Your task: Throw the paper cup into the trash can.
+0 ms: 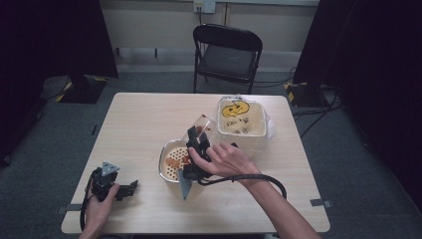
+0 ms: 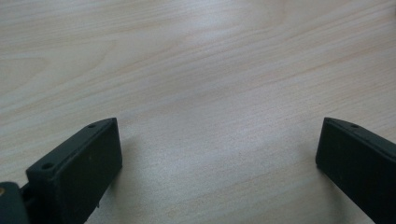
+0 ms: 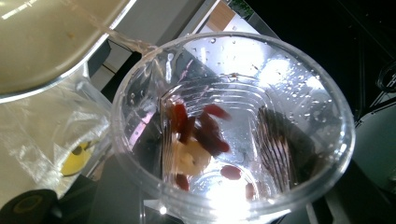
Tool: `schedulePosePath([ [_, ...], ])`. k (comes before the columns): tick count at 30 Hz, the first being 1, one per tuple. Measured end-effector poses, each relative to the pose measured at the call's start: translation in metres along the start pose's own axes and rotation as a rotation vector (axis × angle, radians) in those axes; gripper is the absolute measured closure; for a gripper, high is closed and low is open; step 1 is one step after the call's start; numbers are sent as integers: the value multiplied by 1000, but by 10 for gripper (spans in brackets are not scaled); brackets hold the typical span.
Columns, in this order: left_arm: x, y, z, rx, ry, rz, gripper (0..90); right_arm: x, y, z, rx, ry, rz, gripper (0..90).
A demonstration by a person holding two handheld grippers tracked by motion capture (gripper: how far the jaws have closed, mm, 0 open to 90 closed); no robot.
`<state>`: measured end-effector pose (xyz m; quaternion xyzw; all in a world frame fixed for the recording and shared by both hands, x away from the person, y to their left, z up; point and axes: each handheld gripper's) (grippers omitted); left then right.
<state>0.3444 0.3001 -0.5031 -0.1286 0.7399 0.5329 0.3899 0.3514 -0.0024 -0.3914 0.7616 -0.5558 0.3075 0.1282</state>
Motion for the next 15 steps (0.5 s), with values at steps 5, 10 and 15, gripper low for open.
schedulePosePath([
  [5, 0, 0, 0, 0, -1, 0, 0, 1, 4, -1, 33, 49, -8, 478],
  [10, 0, 0, 0, 0, 0, 0, 0, 0, 8, -3, 44, 113, -14, 479],
  [15, 0, 0, 0, 0, -1, 0, 0, -1, 13, -5, 62, 150, -30, 480],
])
Point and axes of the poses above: each handheld gripper's, and its own axes: y roughly backward along the jaws, x roughly out of its underside, z roughly to its left, and after that the axes turned 10 degrees about x, right-handed
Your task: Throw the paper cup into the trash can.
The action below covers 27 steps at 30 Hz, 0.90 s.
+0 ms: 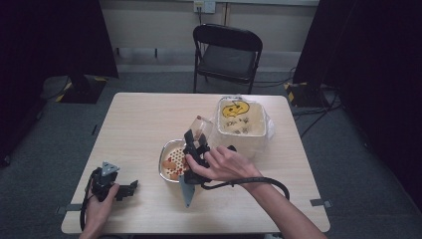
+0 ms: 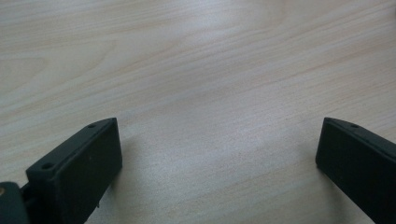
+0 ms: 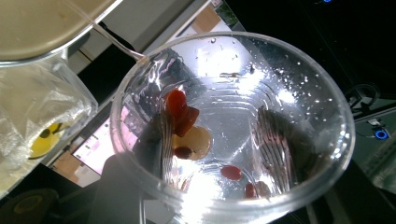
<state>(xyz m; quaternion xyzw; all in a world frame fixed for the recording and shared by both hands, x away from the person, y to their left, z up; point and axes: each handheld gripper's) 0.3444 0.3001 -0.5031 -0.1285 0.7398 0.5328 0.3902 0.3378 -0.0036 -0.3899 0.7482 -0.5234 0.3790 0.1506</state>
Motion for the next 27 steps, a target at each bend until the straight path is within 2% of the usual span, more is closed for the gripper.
schedulePosePath([
  [1, 0, 0, 0, 0, 0, 0, 0, 1, -1, -1, 9, 8, 7, 481],
  [2, 0, 0, 0, 0, 0, 1, 0, 2, -2, -2, 12, -15, 12, 481],
  [7, 0, 0, 0, 0, 0, 0, 0, 4, -2, -3, 30, -6, 12, 483],
  [8, 0, 0, 0, 0, 0, 0, 0, 5, -3, -4, 22, -28, 13, 482],
  [9, 0, 0, 0, 0, 0, 0, 0, 5, -3, -4, 22, -28, 13, 482],
  [10, 0, 0, 0, 0, 0, 0, 0, 7, -4, -6, 10, -71, 13, 481],
  [11, 0, 0, 0, 0, 0, 0, 0, 12, -7, -9, -44, -218, 34, 481],
  [12, 0, 0, 0, 0, 0, 0, 0, 12, -7, -9, -44, -218, 34, 481],
  [13, 0, 0, 0, 0, 0, 1, 0, 19, -11, -11, -105, -359, 48, 481],
  [14, 0, 0, 0, 0, 0, 1, 0, 19, -11, -11, -105, -359, 48, 481],
  [15, 0, 0, 0, 0, 0, 1, 0, 27, -12, -13, -139, -492, 67, 482],
  [16, 0, 0, 0, 0, 0, 0, 0, 31, -14, -17, -161, -564, 59, 482],
  [18, 0, 0, 0, 0, 0, 1, 0, 41, -15, -23, -216, -741, 70, 482],
  [19, 0, 0, 0, 0, 0, 1, 0, 41, -15, -23, -216, -741, 70, 482],
  [20, 0, 0, 0, 0, 0, 0, 0, 52, -18, -27, -266, -913, 54, 482],
  [21, 0, 0, 0, 0, 0, 0, 0, 58, -19, -28, -297, -1001, 50, 482],
  [22, 0, 0, 0, 0, 0, 0, 0, 58, -19, -28, -297, -1001, 50, 482],
  [23, 0, 0, 0, 0, 1, 0, 0, 68, -23, -27, -358, -1168, 42, 483],
  [24, 0, 0, 0, 0, 0, 0, 0, 73, -24, -26, -381, -1253, 40, 483],
  [25, 0, 0, 0, 0, 0, 0, 0, 73, -24, -26, -381, -1253, 40, 483],
  [26, 0, 0, 0, 0, 0, 1, 0, 77, -25, -24, -399, -1340, 37, 483],
  [27, 0, 0, 0, 0, 0, 0, 0, 85, -27, -20, -422, -1471, 28, 483],
])
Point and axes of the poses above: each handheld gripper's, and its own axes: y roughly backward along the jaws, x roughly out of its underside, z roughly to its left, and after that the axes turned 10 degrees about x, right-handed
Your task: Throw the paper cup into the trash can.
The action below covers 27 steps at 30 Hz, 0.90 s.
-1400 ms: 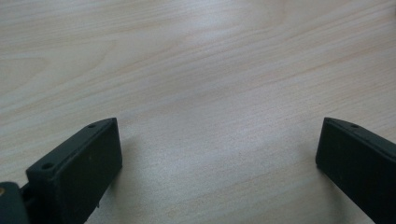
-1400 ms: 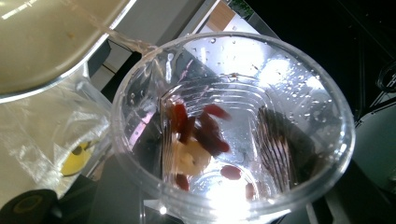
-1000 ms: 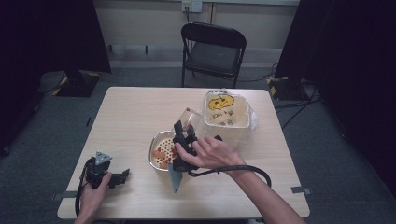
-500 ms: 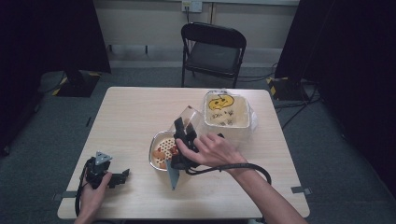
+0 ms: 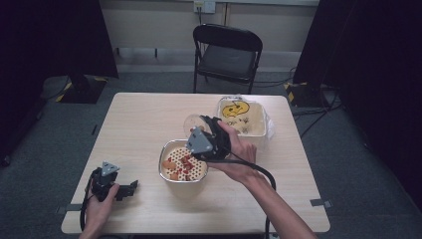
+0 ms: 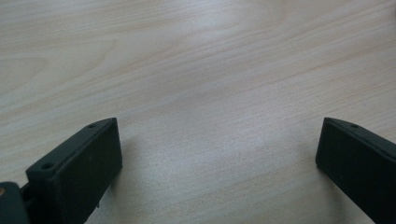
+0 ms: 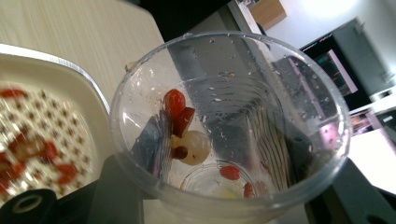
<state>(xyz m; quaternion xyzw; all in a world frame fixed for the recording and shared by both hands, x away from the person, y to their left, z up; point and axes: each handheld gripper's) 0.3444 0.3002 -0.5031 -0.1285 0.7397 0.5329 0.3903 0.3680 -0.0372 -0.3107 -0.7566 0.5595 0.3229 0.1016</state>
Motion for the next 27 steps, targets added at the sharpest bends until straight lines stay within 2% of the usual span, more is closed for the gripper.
schedulePosePath([
  [2, 0, 0, 0, 0, 0, 0, 0, 5, -1, -7, -42, -126, -15, 484],
  [4, 0, 0, 0, 0, 0, 0, 0, 10, -2, -11, -68, -227, -28, 485],
  [5, 0, 0, 0, 0, 0, 0, 0, 10, -2, -11, -68, -227, -28, 485],
  [6, 0, 0, 0, 0, 1, 1, 0, 13, -3, -13, -78, -269, -37, 486],
  [7, 0, 0, 0, 0, 0, 0, 0, 17, -4, -15, -88, -352, -58, 486],
  [8, 0, 0, 0, 0, 0, 0, 0, 17, -4, -15, -88, -352, -58, 486],
  [9, 0, 0, 0, 0, 0, 1, 0, 19, -4, -16, -92, -387, -69, 487],
  [10, 0, 0, 0, 0, 0, 0, 0, 22, -6, -17, -108, -452, -89, 487],
  [11, 0, 0, 0, 0, 0, 0, 0, 22, -6, -17, -108, -452, -89, 487],
  [12, 0, 0, 0, 0, 0, 0, 0, 24, -7, -18, -121, -491, -99, 487],
  [13, 0, 0, 0, 0, 0, 1, 0, 28, -9, -19, -138, -567, -124, 486],
  [14, 0, 0, 0, 0, 1, 1, 0, 28, -9, -19, -138, -567, -124, 486],
  [15, 0, 0, 0, 0, 1, 0, 0, 32, -10, -21, -167, -655, -144, 487],
  [16, 0, 0, 0, 0, 0, 0, 0, 32, -10, -21, -167, -655, -144, 487],
  [17, 0, 0, 0, 0, 1, 1, 0, 35, -12, -23, -189, -715, -159, 488],
  [18, 0, 0, 0, 0, 0, 1, 0, 37, -13, -23, -204, -738, -167, 488],
  [19, 0, 0, 0, 0, 0, 1, 0, 37, -13, -23, -204, -738, -167, 488],
  [20, 0, 0, 0, 0, 0, 1, 0, 38, -14, -24, -221, -774, -179, 489],
  [22, 0, 0, 0, 0, 1, 0, 0, 38, -14, -26, -226, -786, -184, 489],
  [25, 0, 0, 0, 0, 1, 1, 0, 39, -15, -30, -242, -837, -203, 490],
  [27, 0, 0, 0, 0, 0, 0, 0, 39, -15, -34, -238, -845, -212, 491],
])
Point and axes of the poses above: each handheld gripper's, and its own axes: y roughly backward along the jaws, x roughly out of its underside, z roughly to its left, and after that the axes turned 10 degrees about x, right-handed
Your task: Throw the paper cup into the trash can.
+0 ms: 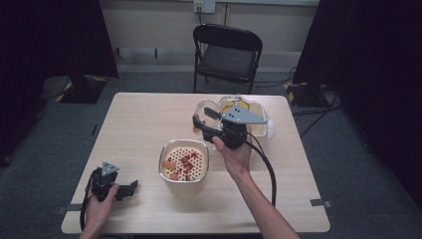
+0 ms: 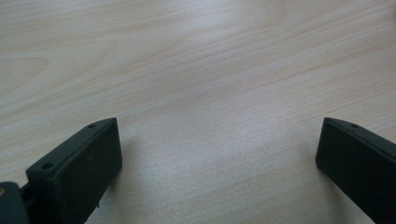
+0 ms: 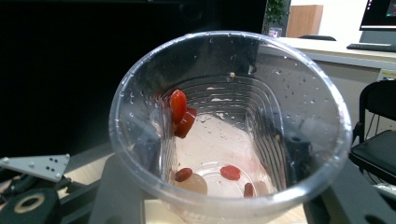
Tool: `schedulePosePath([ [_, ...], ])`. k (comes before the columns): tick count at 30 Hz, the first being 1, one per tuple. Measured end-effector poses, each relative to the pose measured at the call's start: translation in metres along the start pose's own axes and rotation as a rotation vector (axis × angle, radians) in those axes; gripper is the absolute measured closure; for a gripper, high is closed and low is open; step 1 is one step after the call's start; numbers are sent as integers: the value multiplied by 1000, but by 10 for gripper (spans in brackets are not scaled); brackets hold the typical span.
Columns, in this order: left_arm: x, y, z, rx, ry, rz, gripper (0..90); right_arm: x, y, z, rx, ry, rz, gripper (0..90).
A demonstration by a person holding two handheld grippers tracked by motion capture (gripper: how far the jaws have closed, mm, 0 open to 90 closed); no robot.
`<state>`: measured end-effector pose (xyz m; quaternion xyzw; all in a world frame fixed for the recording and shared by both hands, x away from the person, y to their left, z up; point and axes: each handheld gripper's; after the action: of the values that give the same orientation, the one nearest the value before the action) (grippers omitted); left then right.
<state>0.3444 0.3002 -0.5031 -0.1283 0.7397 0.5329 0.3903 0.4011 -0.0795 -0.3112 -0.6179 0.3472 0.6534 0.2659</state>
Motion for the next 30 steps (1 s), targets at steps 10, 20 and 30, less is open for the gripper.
schedulePosePath([
  [10, 0, 0, 0, 4, -2, -1, 0, -9, -1, -23, 84, -39, -17, 494],
  [20, 0, 0, 0, 4, -2, -1, 0, -19, 2, -69, 171, -100, 9, 494],
  [30, 0, 0, 0, 4, -2, -1, 0, -19, -2, -102, 245, -79, 99, 491],
])
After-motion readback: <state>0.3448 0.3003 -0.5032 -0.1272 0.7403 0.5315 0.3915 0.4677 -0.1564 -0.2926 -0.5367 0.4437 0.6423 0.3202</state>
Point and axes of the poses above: each handheld gripper's, and its own axes: y roughly backward along the jaws, x roughly out of its underside, z roughly to its left, and after that the axes turned 10 degrees about x, right-handed
